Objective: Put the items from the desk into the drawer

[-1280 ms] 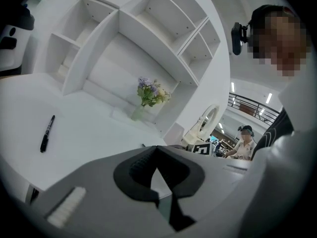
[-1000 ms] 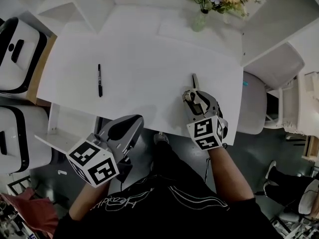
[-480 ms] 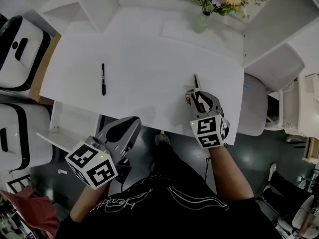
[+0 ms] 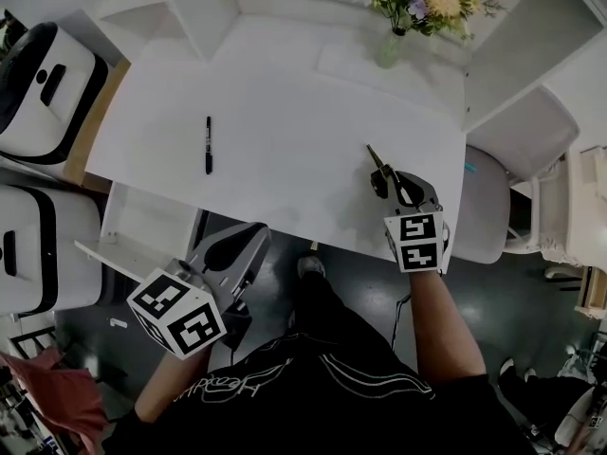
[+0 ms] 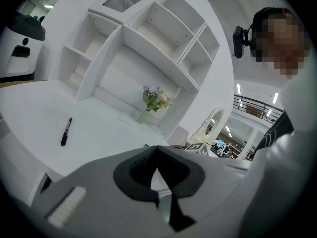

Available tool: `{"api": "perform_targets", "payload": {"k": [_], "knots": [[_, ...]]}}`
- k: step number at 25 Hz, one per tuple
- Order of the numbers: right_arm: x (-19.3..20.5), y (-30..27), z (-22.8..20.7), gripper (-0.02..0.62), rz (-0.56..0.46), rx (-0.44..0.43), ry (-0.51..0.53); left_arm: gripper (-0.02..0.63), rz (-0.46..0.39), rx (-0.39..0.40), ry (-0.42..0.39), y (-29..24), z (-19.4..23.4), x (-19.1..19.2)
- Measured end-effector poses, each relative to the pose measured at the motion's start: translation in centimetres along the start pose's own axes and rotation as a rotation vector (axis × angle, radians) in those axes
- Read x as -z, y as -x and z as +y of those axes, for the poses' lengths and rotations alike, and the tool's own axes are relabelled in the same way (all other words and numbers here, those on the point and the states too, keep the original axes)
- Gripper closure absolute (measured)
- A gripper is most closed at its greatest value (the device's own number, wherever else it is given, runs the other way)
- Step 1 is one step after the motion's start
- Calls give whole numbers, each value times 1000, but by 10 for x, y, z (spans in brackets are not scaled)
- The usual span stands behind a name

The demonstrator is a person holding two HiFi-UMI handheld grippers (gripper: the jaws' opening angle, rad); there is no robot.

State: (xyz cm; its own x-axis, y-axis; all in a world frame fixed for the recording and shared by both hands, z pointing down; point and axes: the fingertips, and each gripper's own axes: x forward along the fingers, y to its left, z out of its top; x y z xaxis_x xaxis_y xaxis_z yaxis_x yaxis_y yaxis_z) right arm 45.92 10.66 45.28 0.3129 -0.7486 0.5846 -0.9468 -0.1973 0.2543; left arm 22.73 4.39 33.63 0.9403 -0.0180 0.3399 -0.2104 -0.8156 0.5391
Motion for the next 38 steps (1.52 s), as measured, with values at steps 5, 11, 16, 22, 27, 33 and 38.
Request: {"api": "perform_targets", "payload": {"k": [5,11,16,22,27,33,38], "knots": [[-14,15,0,584,-40,-20,-8,597,-18,-8,-6,16,-5,4],[-49,56,25,584,-137,-108,-47,597,-63,-23,-16,42,-13,5],[-82,92,63,584,-217,-241,-79,597,-110,-38,-18,64,-18,6],[-114,126,117,584,-285,-400,-49,597,-154,-68,-20,95,-20,7],[-128,135,145,584,-302,-495,-21,597,-164,-81,2,99,-9,9],[-150,108,160,584,-305,-588,-14,597,-163,-118,7,94,11,-4],[-179,75,183,584,-312,-686,22,597,-178,-201,46,101,48,-20]]}}
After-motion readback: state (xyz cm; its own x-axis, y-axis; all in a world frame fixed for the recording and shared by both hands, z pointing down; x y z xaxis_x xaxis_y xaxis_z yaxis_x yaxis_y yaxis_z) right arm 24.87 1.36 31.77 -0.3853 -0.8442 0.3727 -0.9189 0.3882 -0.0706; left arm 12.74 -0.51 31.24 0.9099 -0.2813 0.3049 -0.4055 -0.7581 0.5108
